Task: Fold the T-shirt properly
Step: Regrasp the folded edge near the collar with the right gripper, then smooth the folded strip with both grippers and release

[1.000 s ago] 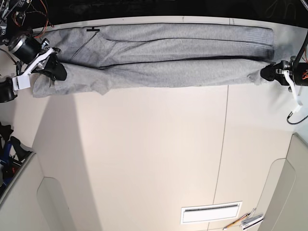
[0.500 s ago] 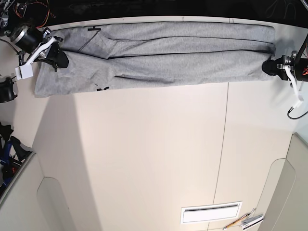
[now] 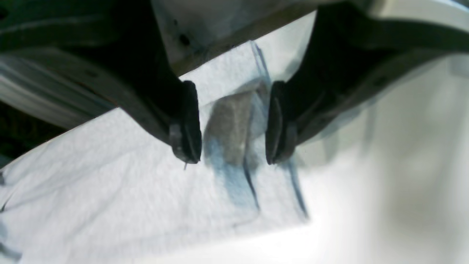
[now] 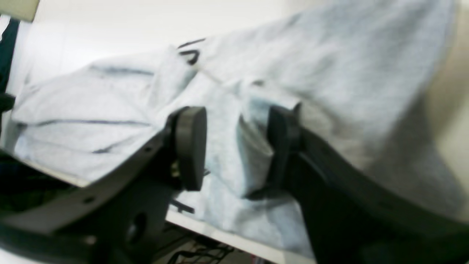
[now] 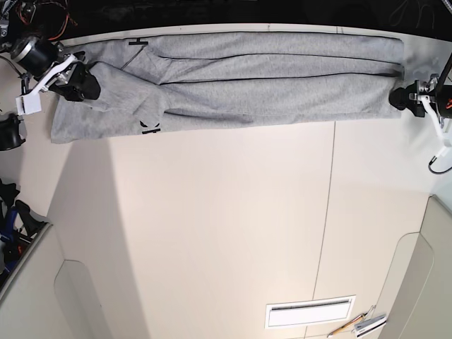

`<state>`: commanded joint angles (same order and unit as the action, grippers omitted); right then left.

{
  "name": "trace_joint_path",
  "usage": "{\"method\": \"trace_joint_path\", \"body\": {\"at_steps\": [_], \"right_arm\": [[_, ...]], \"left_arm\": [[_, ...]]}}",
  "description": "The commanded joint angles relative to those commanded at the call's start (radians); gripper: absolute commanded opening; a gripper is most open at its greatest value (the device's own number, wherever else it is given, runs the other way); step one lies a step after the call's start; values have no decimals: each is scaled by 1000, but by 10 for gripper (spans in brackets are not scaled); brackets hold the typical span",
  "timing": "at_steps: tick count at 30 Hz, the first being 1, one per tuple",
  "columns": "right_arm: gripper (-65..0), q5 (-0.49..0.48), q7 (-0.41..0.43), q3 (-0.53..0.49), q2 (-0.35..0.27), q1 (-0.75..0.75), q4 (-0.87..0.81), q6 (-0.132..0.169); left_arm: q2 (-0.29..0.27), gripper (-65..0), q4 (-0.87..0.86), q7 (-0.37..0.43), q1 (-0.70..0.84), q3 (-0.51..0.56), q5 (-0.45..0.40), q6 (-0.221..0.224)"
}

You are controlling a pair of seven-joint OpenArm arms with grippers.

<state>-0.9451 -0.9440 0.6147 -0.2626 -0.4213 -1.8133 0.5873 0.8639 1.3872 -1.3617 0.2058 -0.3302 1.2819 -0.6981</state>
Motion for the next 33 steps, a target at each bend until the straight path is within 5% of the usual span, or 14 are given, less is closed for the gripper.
{"method": "trace_joint_path", "body": {"at_steps": [7, 9, 11, 12, 18, 24, 33], "right_arm": [[-393, -33, 2, 51, 4, 0, -87, 0], [-494, -45, 6, 51, 31, 0, -131, 4], [-631, -40, 8, 50, 66, 18, -140, 4], [-650, -29, 9, 47, 76, 29, -132, 4], [-650, 81, 65, 35, 74, 85, 66, 3], [-650, 35, 72, 35, 75, 97, 270, 4], [-650, -24, 71, 35, 74, 100, 282, 4]], "left_arm": [[-2, -313, 0, -4, 72, -254, 102, 0], [-3, -239, 0, -4, 120, -277, 132, 0], [-15, -224, 0, -3, 158, -276, 134, 0], [-32, -224, -1, 4, 164, -276, 130, 0], [-130, -224, -3, 129, 163, -276, -27, 0], [-177, -224, -13, 131, 163, -276, -49, 0], [-255, -224, -15, 131, 164, -276, -80, 0]]}}
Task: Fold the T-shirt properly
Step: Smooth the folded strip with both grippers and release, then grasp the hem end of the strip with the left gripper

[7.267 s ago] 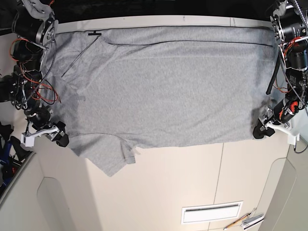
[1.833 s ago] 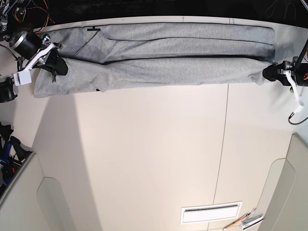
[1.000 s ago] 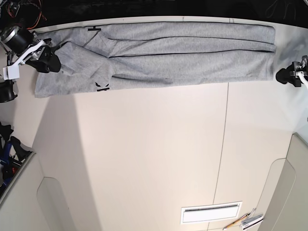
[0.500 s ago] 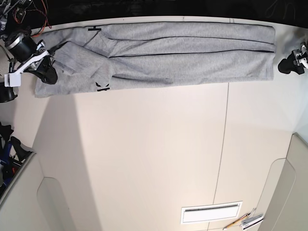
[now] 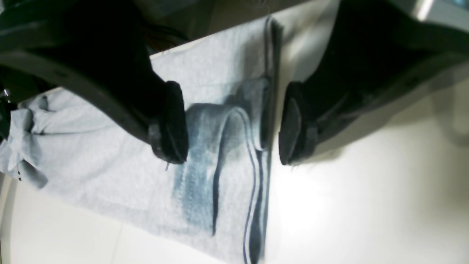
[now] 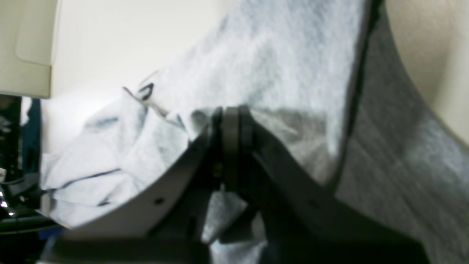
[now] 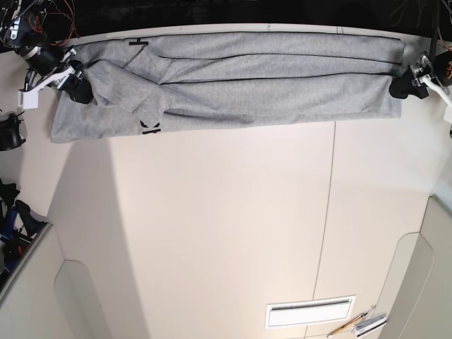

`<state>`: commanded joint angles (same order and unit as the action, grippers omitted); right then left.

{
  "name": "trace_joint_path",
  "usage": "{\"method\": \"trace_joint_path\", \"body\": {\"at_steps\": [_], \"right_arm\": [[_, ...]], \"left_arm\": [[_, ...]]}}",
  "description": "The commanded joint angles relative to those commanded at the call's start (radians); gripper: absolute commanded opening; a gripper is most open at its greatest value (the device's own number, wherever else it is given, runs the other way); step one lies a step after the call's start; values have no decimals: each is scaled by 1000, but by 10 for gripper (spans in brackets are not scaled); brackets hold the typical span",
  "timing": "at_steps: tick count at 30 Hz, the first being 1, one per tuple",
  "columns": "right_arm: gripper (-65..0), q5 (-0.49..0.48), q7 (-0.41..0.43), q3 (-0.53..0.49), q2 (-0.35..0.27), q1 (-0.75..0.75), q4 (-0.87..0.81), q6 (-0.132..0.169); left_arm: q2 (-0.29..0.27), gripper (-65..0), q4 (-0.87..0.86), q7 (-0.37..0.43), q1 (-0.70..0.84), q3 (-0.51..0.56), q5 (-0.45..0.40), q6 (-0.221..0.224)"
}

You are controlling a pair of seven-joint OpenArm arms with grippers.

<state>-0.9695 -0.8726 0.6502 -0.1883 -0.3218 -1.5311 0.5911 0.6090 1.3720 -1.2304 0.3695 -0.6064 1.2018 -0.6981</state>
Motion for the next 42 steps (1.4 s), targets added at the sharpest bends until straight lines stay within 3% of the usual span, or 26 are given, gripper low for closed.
{"method": "trace_joint_path", "body": {"at_steps": [4, 9, 17, 19, 21, 23, 25, 27, 36, 42], "right_arm": [[-650, 0, 0, 0, 0, 0, 0, 0], [-650, 0, 0, 0, 0, 1, 0, 0], [-650, -35, 0, 0, 0, 0, 0, 0], [-650, -37, -3, 0, 0, 0, 0, 0], [-650, -37, -3, 0, 0, 0, 0, 0], [-650, -45, -6, 0, 0, 0, 0, 0], [-650, -66, -30, 0, 0, 0, 0, 0], [-650, -86, -49, 0, 0, 0, 0, 0], [-650, -116, -59, 48, 1, 0, -63, 9], [-650, -115, -96, 116, 0, 0, -154, 8]], "left_arm": [[-10, -224, 0, -4, 6, 0, 8, 0], [-11, -224, 0, -90, 55, 0, 126, 0], [-11, -229, 0, -101, 79, 0, 241, 0], [-11, -305, 0, -101, 79, 0, 262, 0], [-11, -480, 0, -101, 79, 0, 282, 0], [-11, -571, 0, -95, 76, 0, 282, 0], [-11, -577, 0, -82, 63, 0, 282, 0], [-11, -650, 0, -83, 43, 0, 270, 0], [-2, -650, 1, -78, -20, 0, 161, 0], [76, -650, 1, -56, -101, -96, 105, 0]]}}
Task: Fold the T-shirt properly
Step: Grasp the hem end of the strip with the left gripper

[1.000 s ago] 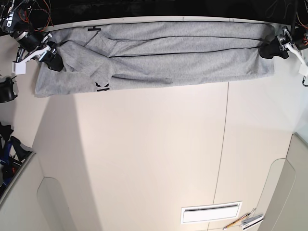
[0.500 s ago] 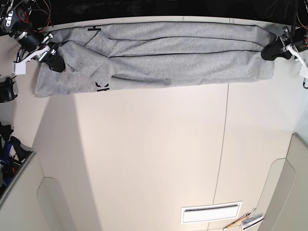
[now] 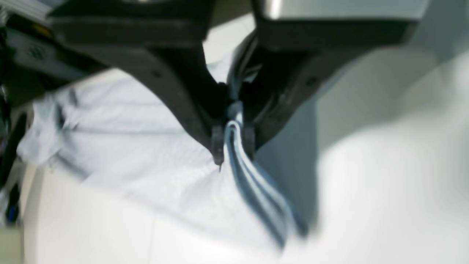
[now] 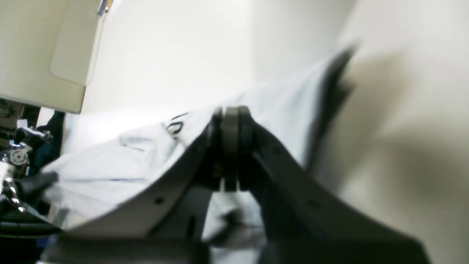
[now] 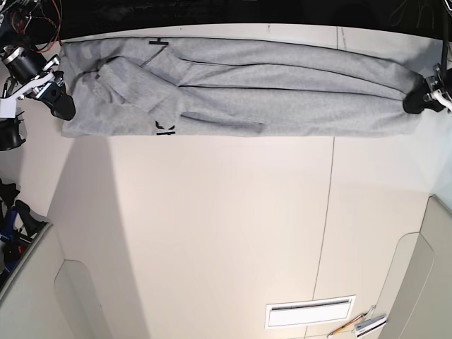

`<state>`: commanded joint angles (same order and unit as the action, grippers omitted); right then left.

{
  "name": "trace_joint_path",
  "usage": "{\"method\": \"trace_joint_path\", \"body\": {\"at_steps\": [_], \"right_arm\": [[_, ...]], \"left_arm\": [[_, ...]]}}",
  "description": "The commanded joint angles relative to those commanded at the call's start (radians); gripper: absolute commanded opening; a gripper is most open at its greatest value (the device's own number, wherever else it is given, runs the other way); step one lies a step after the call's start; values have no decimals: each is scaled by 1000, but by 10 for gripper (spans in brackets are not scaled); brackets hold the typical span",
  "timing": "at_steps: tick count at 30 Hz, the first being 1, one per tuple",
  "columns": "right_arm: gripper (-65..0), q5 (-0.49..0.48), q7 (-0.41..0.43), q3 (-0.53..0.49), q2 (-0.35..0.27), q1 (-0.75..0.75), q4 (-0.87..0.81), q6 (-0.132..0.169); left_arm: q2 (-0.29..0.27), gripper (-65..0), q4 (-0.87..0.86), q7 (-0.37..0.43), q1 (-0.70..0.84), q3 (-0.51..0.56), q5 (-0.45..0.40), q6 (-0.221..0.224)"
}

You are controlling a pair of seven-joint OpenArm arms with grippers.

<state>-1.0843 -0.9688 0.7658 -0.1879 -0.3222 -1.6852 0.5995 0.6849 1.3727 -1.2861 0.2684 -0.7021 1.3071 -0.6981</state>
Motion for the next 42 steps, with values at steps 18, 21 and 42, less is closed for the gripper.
{"method": "trace_joint_path", "body": {"at_steps": [18, 21, 42], "right_arm": [[-650, 0, -4, 17, 0, 0, 0, 0], [-650, 4, -4, 17, 0, 0, 0, 0], [-650, 40, 10, 17, 0, 0, 0, 3]], "left_arm": [[-50, -650, 444, -89, 36, 174, 63, 0], [-79, -650, 445, -54, 29, 287, 11, 0], [-256, -614, 505, 50, -15, 565, -95, 0]]}}
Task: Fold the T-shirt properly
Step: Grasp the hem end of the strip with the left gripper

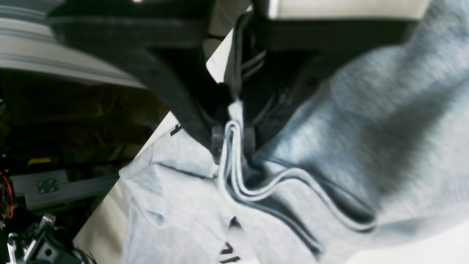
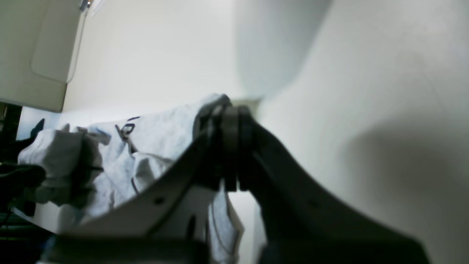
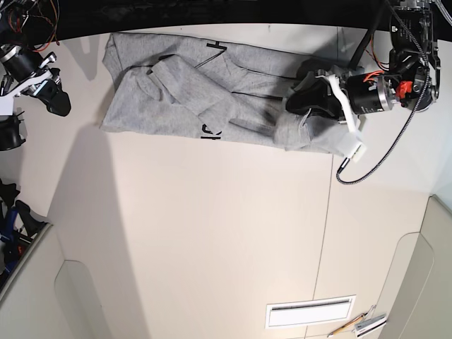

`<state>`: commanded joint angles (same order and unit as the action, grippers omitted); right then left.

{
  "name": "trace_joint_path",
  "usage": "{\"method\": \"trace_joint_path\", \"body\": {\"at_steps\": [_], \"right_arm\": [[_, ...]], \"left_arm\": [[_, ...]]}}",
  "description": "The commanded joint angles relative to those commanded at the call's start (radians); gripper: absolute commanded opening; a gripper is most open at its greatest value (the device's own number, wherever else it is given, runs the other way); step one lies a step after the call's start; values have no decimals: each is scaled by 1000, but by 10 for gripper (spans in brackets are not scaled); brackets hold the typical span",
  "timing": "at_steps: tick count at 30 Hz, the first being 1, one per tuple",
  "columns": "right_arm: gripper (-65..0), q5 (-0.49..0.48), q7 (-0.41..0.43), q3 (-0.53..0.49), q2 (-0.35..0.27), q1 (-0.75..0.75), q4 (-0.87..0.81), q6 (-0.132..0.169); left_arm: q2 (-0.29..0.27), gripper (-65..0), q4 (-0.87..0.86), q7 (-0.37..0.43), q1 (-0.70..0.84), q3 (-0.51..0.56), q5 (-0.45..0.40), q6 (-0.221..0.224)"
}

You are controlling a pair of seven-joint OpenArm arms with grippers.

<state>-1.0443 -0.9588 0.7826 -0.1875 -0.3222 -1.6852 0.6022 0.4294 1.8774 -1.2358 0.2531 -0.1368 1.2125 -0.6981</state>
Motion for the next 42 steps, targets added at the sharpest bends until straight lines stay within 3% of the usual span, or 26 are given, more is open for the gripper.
{"method": "trace_joint_path", "body": {"at_steps": [3, 6, 7, 9, 11, 19, 25, 35, 42], "right_arm": [[-626, -5, -11, 0, 0, 0, 0, -1], [-471, -21, -23, 0, 0, 0, 0, -3], [-413, -32, -24, 0, 0, 0, 0, -4], [-328, -44, -33, 0, 0, 0, 0, -3], [-307, -45, -35, 0, 0, -3, 0, -3], [-307, -101, -116, -69, 0, -8, 16, -1], [-307, -83, -102, -190, 0, -8, 124, 1], [-307, -55, -62, -204, 0, -7, 190, 4], [-307, -84, -48, -296, 3, -5, 281, 5]], "left_arm": [[0, -522, 0, 74, -1, 42, -81, 0], [0, -309, 0, 87, 0, 74, -80, 0], [0, -268, 0, 87, 2, 85, -80, 0], [0, -262, 0, 85, 6, 111, -80, 0], [0, -262, 0, 85, 14, 143, -80, 0], [0, -263, 0, 95, 13, 188, -80, 0], [0, -263, 0, 80, 13, 185, -81, 0], [0, -263, 0, 80, 13, 70, -43, 0], [0, -263, 0, 80, 13, 46, -42, 0]]}}
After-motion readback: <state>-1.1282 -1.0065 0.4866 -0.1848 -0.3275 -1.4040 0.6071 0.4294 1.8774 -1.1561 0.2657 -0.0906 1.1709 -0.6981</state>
